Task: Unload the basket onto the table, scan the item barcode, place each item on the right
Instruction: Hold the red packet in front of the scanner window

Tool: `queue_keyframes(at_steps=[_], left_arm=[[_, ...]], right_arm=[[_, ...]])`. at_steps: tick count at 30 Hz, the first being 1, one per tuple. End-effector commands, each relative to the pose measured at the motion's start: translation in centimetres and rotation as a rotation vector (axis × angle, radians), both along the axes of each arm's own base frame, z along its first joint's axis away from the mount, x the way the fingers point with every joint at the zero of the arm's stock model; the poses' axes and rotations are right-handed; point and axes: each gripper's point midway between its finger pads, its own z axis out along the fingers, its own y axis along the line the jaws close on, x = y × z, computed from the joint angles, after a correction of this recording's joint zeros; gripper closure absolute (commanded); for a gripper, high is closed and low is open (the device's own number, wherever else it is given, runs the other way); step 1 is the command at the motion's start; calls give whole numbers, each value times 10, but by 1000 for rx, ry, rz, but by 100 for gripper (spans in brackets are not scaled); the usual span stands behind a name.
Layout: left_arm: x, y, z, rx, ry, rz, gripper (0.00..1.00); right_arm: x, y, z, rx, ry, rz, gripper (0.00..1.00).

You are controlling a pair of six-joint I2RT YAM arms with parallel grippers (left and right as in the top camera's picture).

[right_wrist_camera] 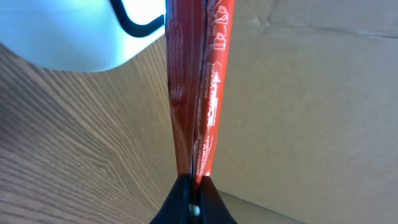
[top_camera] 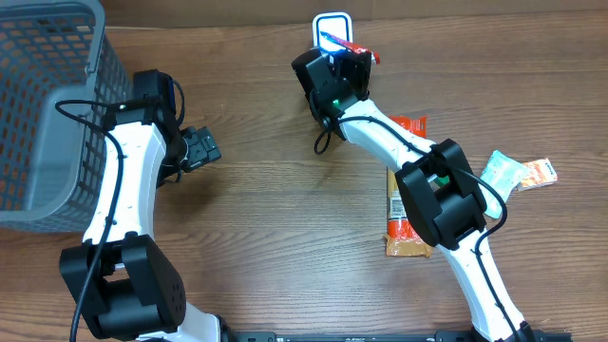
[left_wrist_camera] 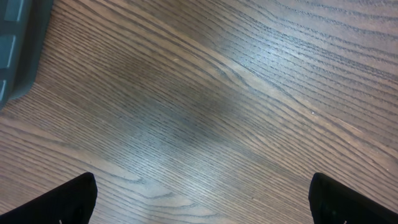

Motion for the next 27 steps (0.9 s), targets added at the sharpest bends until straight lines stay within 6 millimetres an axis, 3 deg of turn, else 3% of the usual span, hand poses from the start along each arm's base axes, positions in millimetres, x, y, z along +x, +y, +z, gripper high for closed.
queue_keyframes(at_steps=[1, 19, 22, 25, 27], left_arm=[[3, -1, 6, 10, -20, -14, 0], [3, -1, 6, 10, -20, -14, 0], [3, -1, 6, 10, -20, -14, 0], [3, -1, 6, 10, -20, -14, 0], [3, -1, 6, 10, -20, -14, 0]], right_arm=[[2, -11, 8, -34, -25, -44, 97], [4, -9, -9, -12, -16, -38, 97], [7, -9, 18, 54, -173, -106, 97], [7, -12, 66, 154, -377, -181, 97], [2, -10, 92, 184, -415, -181, 97]])
